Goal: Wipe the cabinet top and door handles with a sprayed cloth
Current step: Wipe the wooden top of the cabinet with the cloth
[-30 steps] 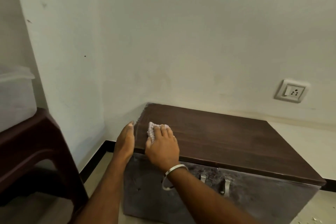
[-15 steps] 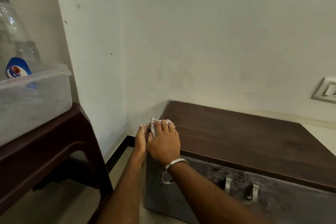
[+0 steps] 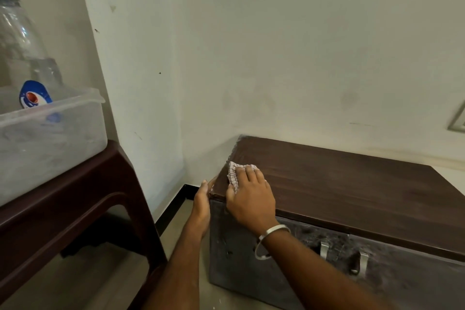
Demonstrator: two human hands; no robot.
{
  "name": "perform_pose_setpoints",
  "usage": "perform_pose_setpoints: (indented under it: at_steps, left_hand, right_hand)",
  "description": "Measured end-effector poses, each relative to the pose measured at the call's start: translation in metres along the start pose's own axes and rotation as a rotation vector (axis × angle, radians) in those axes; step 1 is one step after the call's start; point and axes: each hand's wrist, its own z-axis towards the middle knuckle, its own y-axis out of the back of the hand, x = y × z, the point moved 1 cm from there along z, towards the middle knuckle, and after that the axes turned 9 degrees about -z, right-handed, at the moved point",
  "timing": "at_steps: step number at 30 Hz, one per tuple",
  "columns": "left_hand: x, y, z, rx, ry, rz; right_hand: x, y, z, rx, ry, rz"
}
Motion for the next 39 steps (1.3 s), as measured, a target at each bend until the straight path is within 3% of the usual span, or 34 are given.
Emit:
perform_pose_setpoints:
  at_steps: [4,9,12,21,24,31,39]
  left_hand:
    - [0.001,-0.001,-0.004,-0.029,0.010,-0.027]
    - [0.002,-0.002,0.000,-0.060,-0.022,-0.050]
    - [0.004,-0.002,-0.001,-0.018,-0.019,-0.092]
    - [0.004,-0.003,-0.002,0.005,0.078,-0.049]
    - [0.006,0.000,0.000,-0.057,0.054,-0.046]
    - [0.014,0.006,0.011,-0.064,0.034,-0.008]
    - [0.014,0.004,0.012,-0.065,0.034,-0.017]
  right_hand:
    - [-0.003,0.001,0.002,0.021,0.033,-0.027]
    - [0.010,0.010,0.006,0.116,0.339,0.022]
    - [0.016,0.009,0.010,0.129,0.426,0.025]
    - [-0.007,0.001,0.063,0.292,0.430,0.064]
    - [-0.017,-0.008,0.096,0.343,0.395,0.044]
    - [-0.036,-0.033,0.161,0.325,0.341,0.032]
    - [-0.033,-0.019,0.118,0.348,0.464,0.050]
